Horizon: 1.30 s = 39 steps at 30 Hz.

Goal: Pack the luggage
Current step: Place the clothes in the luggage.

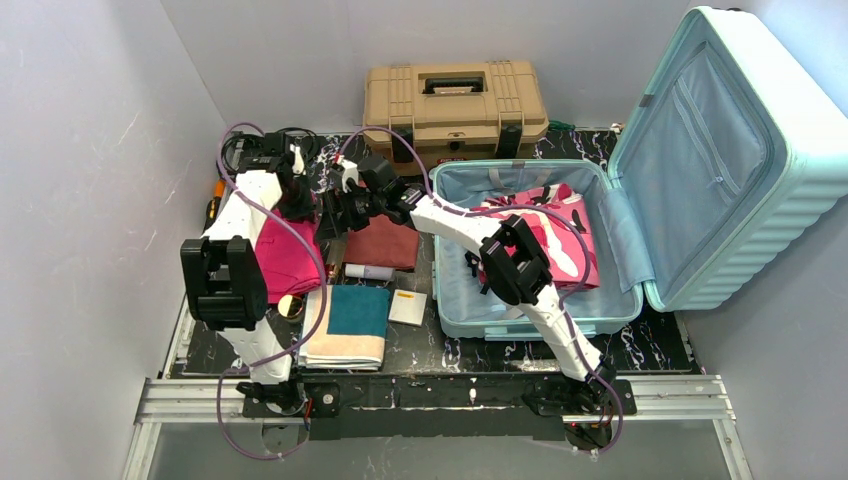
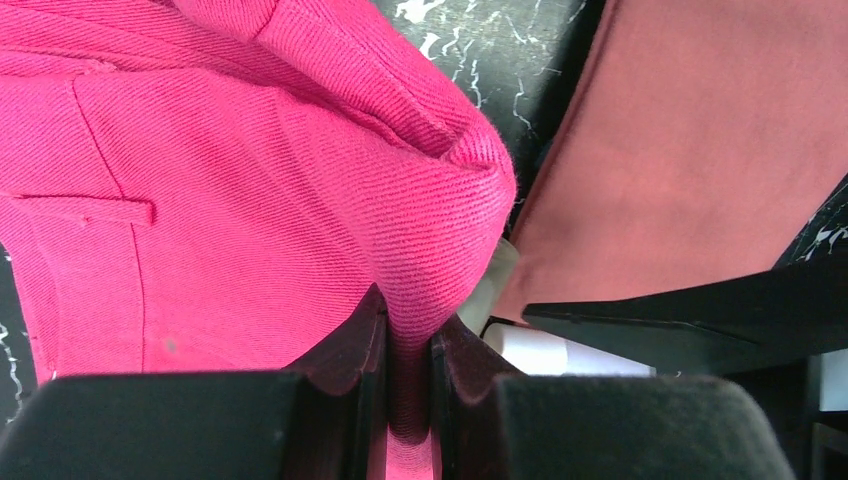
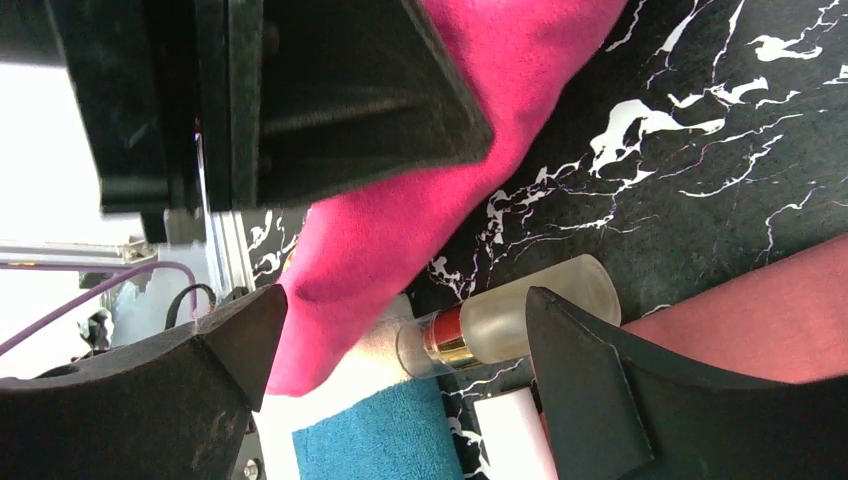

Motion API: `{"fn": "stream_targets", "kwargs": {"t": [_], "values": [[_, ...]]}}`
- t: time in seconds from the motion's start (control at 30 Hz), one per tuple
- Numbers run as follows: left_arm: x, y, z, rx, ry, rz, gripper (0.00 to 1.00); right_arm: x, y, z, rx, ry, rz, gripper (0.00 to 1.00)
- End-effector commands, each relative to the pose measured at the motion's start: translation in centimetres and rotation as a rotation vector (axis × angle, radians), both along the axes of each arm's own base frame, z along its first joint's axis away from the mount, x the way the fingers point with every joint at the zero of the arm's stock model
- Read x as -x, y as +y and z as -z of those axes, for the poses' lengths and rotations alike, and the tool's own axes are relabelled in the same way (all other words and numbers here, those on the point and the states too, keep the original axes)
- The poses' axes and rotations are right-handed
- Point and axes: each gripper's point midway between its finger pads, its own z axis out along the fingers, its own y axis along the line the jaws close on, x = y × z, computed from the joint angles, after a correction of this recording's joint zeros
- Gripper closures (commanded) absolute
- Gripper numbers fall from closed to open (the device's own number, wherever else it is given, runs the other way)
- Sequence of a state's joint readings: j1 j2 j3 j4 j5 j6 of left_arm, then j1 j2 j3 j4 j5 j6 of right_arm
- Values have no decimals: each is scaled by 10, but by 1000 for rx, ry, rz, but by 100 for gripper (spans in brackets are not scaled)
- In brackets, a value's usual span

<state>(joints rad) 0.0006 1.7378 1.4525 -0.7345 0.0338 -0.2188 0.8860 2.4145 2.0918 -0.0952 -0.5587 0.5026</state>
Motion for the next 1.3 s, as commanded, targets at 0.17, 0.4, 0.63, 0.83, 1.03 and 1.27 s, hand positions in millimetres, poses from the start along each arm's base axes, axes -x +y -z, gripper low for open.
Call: {"fn": "stream_targets", "kwargs": {"t": [0.17,0.4,0.63,0.83,1.03,1.27], "values": [[-7,-15,-11,-22,-14,-40,100,0,18,-33,-102,-14,-8,2],[-8,-18,-7,-9,-5,-60,100,3,20,-31,-119,10,-6,2],[-11,-23,-7,20,-12,-64,100,14,32,-18,-117,42,-17,2],[-14,-24,-7,26,-14,-76,100,23,40,-12,-99,36,-24,2],[-15,-38,-11,103,-25,-67,100,9,35,5,-7,-8,64,2],[-12,-42,-12,130,-33,-67,100,0,35,24,32,-15,116,2]]}}
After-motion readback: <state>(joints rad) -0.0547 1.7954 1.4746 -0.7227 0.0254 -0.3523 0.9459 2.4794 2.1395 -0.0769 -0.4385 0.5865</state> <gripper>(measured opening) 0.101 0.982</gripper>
